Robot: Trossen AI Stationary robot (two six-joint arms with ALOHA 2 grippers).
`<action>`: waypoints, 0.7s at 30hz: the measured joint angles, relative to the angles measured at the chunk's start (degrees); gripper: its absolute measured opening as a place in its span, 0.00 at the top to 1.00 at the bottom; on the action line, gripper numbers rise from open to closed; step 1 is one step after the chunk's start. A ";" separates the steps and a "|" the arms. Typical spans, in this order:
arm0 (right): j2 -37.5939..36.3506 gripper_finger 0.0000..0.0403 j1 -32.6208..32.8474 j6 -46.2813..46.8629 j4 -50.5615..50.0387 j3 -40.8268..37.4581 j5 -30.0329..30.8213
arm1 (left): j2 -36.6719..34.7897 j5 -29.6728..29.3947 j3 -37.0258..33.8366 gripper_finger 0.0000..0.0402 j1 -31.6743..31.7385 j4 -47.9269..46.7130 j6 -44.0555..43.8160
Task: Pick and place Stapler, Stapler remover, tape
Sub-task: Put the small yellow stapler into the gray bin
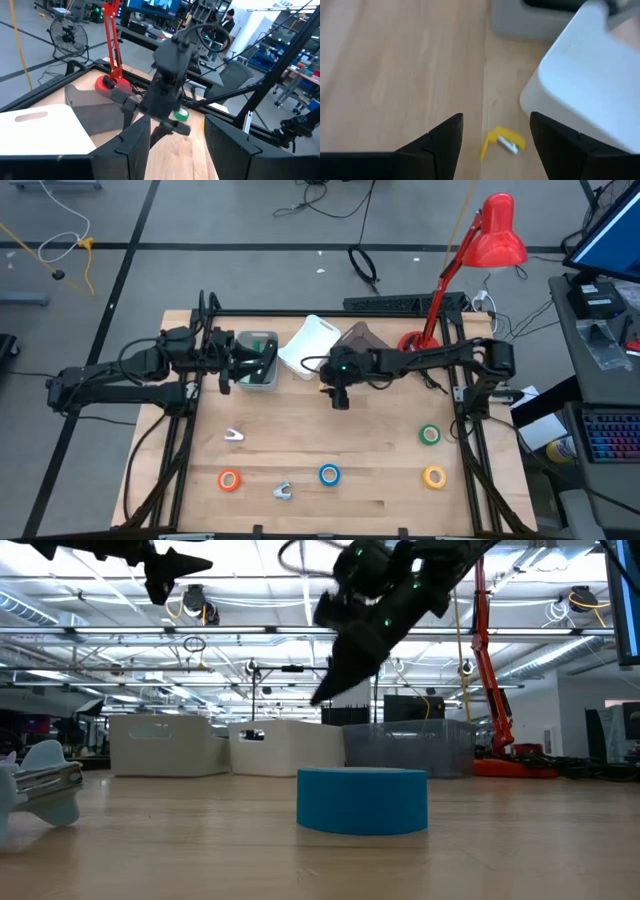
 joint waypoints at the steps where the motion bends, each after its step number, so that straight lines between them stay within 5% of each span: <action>1: 0.54 0.44 -0.12 -0.89 -1.34 0.46 0.01 | -0.09 -0.01 0.00 0.54 0.08 0.00 0.04; 21: 7.53 0.43 -0.88 -0.33 -3.31 0.86 -4.83 | -0.09 -0.02 0.00 0.54 2.20 -0.07 -0.38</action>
